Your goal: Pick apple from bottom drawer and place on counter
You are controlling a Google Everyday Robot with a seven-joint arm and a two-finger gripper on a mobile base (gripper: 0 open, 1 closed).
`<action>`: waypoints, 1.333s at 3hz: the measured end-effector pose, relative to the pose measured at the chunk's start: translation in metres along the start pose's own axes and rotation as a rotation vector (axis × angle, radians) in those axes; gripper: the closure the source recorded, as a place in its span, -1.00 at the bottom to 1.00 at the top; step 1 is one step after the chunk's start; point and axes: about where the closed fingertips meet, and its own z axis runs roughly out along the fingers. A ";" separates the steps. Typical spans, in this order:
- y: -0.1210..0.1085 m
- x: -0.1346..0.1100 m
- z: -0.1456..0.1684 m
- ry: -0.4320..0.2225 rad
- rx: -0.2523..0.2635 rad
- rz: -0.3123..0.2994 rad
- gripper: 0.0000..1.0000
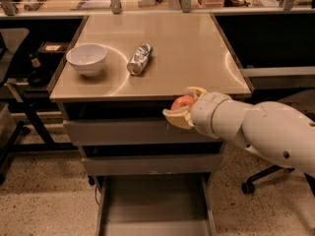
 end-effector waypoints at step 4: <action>-0.133 -0.062 0.048 -0.005 0.028 0.083 1.00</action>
Offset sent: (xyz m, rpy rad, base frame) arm 0.1276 -0.0398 0.0757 0.0049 -0.0234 -0.0817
